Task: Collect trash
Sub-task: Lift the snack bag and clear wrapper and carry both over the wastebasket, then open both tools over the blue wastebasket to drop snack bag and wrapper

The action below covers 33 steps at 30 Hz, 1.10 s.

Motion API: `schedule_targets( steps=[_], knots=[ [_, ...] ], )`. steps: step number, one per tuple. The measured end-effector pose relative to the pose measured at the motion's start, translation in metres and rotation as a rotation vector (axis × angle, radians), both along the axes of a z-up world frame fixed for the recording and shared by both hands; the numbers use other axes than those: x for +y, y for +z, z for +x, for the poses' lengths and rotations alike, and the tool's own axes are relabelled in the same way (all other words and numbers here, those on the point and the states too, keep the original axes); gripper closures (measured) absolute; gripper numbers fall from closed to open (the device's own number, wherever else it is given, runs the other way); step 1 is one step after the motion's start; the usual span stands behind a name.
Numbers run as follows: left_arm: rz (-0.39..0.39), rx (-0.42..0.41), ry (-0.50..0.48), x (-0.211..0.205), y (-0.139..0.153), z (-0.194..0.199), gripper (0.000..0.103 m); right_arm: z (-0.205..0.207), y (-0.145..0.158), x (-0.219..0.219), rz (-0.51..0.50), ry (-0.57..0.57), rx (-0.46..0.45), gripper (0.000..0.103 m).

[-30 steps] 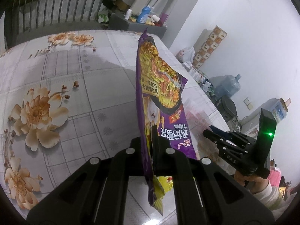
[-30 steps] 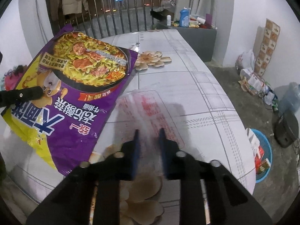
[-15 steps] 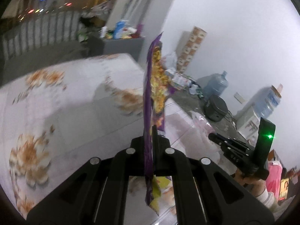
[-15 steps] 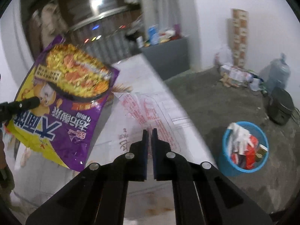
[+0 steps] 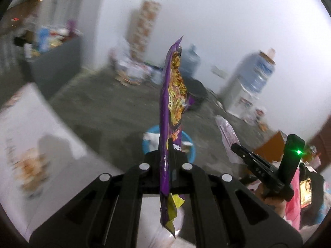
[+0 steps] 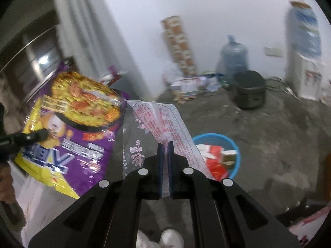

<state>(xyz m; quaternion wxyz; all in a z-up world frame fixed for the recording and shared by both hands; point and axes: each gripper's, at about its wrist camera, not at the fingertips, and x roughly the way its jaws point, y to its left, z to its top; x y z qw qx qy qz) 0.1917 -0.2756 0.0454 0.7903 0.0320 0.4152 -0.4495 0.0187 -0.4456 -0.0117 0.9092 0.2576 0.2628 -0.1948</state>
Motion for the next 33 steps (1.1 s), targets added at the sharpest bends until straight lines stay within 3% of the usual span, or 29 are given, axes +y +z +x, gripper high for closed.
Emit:
schedule_targets(
  steps=[3,6,15,17,19,20,22,25,27,31,33],
  knots=[
    [0.047,0.106,-0.079,-0.060,-0.035,0.024,0.102,-0.001,-0.018,-0.030,0.042,-0.064,0.007,0.098],
    [0.110,0.151,-0.137,-0.113,-0.078,0.041,0.102,0.002,-0.036,-0.052,0.079,-0.102,0.021,0.098],
    [0.303,0.193,-0.209,-0.215,-0.198,0.085,0.098,0.041,-0.107,-0.097,0.167,-0.144,0.107,0.098],
    [0.342,0.210,-0.197,-0.230,-0.220,0.095,0.089,0.057,-0.126,-0.104,0.182,-0.126,0.129,0.098],
    [0.391,0.229,-0.183,-0.240,-0.240,0.104,0.068,0.075,-0.149,-0.109,0.215,-0.094,0.156,0.098],
    [0.412,0.233,-0.177,-0.243,-0.248,0.107,0.063,0.087,-0.164,-0.112,0.243,-0.068,0.175,0.098],
    [0.447,0.218,-0.164,-0.246,-0.258,0.113,0.047,0.110,-0.192,-0.114,0.283,0.026,0.194,0.098],
    [0.501,0.184,-0.112,-0.243,-0.259,0.125,0.039,0.140,-0.234,-0.111,0.349,0.099,0.276,0.098],
    [0.480,0.184,-0.088,-0.235,-0.249,0.133,0.038,0.156,-0.257,-0.108,0.415,0.153,0.323,0.098],
    [0.432,0.119,-0.060,-0.213,-0.211,0.144,0.036,0.186,-0.306,-0.102,0.438,0.217,0.517,0.098],
    [0.409,0.103,-0.065,-0.205,-0.194,0.144,0.034,0.195,-0.324,-0.103,0.447,0.225,0.569,0.098]
  ],
)
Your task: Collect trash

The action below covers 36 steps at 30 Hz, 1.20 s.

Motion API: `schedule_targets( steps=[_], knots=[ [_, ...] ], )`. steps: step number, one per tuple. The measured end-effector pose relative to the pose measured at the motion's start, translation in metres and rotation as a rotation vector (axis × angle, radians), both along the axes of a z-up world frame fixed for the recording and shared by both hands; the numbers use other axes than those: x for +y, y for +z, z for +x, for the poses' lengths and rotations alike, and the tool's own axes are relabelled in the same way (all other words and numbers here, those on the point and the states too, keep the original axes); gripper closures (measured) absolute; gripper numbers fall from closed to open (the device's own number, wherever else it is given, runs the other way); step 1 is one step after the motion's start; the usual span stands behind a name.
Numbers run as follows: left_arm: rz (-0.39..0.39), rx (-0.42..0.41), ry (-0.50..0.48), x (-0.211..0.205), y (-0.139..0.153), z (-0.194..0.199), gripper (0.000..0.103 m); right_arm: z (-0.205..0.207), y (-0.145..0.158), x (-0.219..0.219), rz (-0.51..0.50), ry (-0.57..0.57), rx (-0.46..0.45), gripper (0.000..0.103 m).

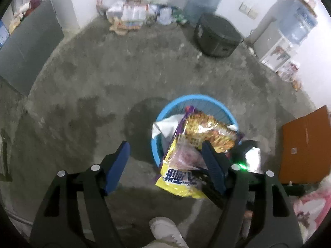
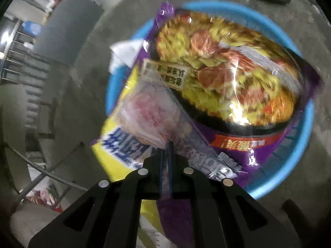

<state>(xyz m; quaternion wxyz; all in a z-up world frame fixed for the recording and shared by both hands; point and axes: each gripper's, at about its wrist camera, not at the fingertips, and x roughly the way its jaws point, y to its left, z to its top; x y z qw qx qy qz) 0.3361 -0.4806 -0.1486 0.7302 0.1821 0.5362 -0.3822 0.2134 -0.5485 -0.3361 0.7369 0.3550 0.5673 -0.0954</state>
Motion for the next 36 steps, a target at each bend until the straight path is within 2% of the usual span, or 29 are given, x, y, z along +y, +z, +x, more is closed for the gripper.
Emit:
schedule_targets(
  steps=[4,11,14,16,17,18,20,22,25,28,30,32,34,36],
  knots=[
    [-0.050,-0.054,-0.031,0.031,0.043,-0.010,0.032,0.021,-0.020,-0.002,-0.040,0.041,0.089,0.100],
    [-0.085,-0.081,-0.014,0.093,0.090,-0.035,0.032,0.047,-0.070,0.000,-0.096,0.121,0.271,0.101],
    [-0.104,-0.101,0.020,0.125,0.109,-0.045,0.032,0.049,-0.072,0.003,-0.105,0.128,0.268,0.100],
    [-0.133,-0.116,0.060,0.151,0.126,-0.051,0.030,0.047,-0.060,0.005,-0.112,0.133,0.238,0.094],
    [-0.142,-0.122,0.074,0.161,0.131,-0.054,0.029,0.045,-0.052,0.007,-0.126,0.141,0.219,0.085],
    [-0.153,-0.137,0.099,0.174,0.138,-0.058,0.029,0.042,-0.044,0.008,-0.137,0.147,0.203,0.070],
    [-0.168,-0.165,0.127,0.193,0.149,-0.066,0.028,0.032,-0.022,0.010,-0.162,0.147,0.138,0.055],
    [-0.174,-0.192,0.147,0.207,0.156,-0.074,0.028,0.022,-0.002,0.011,-0.202,0.143,0.090,0.049],
    [-0.196,-0.213,0.180,0.231,0.167,-0.091,0.027,0.004,0.028,0.011,-0.219,0.112,0.029,0.048],
    [-0.240,-0.229,0.223,0.257,0.181,-0.115,0.025,-0.020,0.060,0.003,-0.239,0.021,-0.031,0.048],
    [-0.278,-0.234,0.257,0.273,0.188,-0.132,0.021,-0.047,0.088,-0.005,-0.258,-0.033,-0.089,0.048],
    [-0.319,-0.235,0.287,0.288,0.194,-0.149,0.020,-0.058,0.131,-0.004,-0.300,-0.067,-0.162,0.048],
    [-0.354,-0.233,0.327,0.302,0.200,-0.168,0.015,-0.074,0.170,0.015,-0.346,-0.072,-0.235,0.040],
    [-0.368,-0.237,0.355,0.312,0.204,-0.185,0.013,-0.097,0.214,0.043,-0.410,-0.074,-0.327,0.027]
  ],
)
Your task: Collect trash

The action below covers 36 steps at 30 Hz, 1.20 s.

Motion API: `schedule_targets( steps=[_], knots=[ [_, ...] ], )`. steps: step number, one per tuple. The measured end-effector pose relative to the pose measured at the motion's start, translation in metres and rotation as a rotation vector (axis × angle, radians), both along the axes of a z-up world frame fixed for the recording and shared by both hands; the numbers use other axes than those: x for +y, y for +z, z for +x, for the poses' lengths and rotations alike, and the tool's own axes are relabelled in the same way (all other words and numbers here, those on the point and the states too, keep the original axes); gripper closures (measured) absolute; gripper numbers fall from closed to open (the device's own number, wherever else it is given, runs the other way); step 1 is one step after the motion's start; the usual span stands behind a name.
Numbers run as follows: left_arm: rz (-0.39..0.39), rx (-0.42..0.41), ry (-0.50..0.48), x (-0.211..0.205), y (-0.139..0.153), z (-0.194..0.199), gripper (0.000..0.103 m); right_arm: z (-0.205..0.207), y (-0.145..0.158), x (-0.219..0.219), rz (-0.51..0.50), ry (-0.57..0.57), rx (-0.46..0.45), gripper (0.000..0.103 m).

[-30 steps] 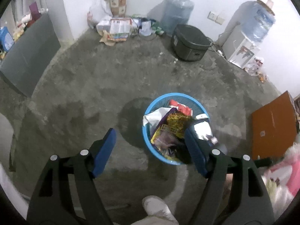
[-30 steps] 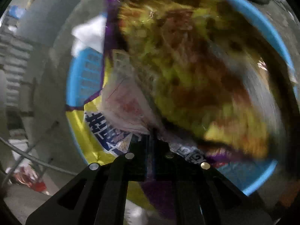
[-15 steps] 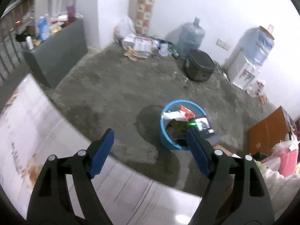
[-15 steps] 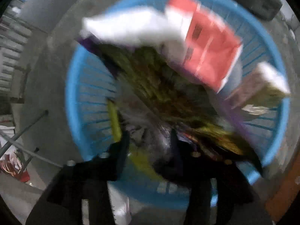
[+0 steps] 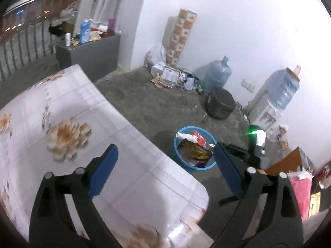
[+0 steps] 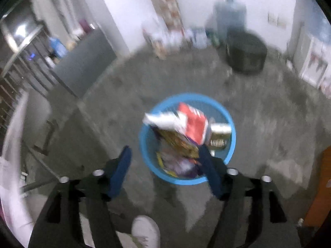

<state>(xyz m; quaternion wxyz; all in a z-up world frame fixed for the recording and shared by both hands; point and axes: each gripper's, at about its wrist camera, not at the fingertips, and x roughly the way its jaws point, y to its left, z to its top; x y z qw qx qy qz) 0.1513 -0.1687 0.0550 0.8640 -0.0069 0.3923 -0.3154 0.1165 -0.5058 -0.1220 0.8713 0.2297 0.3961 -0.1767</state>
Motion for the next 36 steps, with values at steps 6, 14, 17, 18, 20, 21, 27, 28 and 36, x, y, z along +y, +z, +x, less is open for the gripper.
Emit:
schedule_targets(
  steps=[6,14,17,18,20,21,27,28,36],
  knots=[
    [0.035,-0.076,0.169,0.021,0.016,-0.053,0.010,-0.047,0.096,0.081,-0.170,0.084,-0.178,0.009],
    [0.214,-0.186,0.329,0.055,0.013,-0.102,0.009,-0.101,0.150,0.183,-0.377,0.276,-0.252,0.006],
    [0.243,-0.173,0.377,0.069,0.008,-0.115,0.009,-0.116,0.160,0.217,-0.450,0.348,-0.266,0.006],
    [0.249,-0.183,0.397,0.073,0.007,-0.119,0.009,-0.120,0.162,0.225,-0.463,0.363,-0.277,0.006],
    [0.251,-0.186,0.430,0.082,0.003,-0.127,0.009,-0.128,0.164,0.243,-0.471,0.406,-0.280,0.006],
    [0.249,-0.178,0.438,0.085,0.002,-0.129,0.009,-0.129,0.166,0.249,-0.460,0.424,-0.271,0.006],
    [0.263,-0.136,0.498,0.094,-0.006,-0.134,0.009,-0.132,0.160,0.266,-0.422,0.434,-0.164,0.006],
    [0.266,-0.138,0.511,0.095,-0.005,-0.133,0.009,-0.131,0.157,0.265,-0.422,0.427,-0.151,0.006],
    [0.296,-0.093,0.568,0.092,-0.015,-0.118,0.009,-0.125,0.137,0.229,-0.401,0.286,-0.027,0.006]
  ],
)
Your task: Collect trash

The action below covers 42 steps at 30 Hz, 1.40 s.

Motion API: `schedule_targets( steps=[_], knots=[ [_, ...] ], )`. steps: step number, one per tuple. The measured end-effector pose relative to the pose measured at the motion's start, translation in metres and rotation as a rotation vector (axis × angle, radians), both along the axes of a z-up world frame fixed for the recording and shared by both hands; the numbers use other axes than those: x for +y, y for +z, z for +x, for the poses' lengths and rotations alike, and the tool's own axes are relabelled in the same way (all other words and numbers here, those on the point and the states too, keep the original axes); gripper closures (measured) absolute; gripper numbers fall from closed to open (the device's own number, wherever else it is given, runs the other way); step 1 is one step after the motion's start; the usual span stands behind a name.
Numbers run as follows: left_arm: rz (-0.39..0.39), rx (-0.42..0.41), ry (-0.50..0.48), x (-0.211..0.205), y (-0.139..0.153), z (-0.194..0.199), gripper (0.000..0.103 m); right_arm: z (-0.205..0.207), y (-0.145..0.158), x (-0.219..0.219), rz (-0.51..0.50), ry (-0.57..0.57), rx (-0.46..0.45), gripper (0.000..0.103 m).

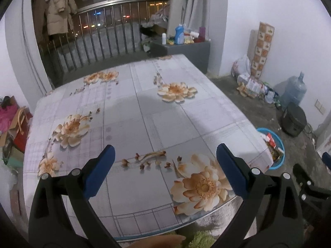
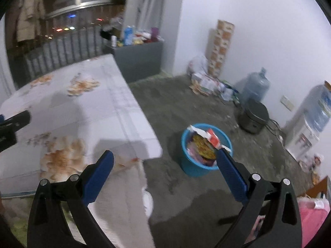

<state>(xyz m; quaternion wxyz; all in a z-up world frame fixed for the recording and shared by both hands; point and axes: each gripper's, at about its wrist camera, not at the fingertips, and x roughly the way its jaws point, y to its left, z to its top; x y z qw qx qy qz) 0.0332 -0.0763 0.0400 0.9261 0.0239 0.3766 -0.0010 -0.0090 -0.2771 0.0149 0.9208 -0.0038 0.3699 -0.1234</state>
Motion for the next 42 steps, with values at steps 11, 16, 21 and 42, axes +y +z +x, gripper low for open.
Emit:
schedule_targets(
  steps=[11,16,21,42],
  knots=[
    [0.050,0.055,-0.027,-0.018,-0.013,0.003,0.009,0.004,-0.013,-0.013,0.003,-0.030,0.046,0.006],
    [0.055,0.064,-0.038,-0.021,-0.015,0.004,0.009,0.004,-0.014,-0.015,0.006,-0.041,0.060,0.006],
    [0.057,0.071,-0.041,-0.022,-0.016,0.003,0.009,0.004,-0.015,-0.014,0.003,-0.042,0.063,0.006],
    [0.049,0.073,-0.072,-0.027,-0.014,0.004,0.009,-0.004,-0.013,-0.024,-0.012,-0.063,0.060,0.006]
  ],
)
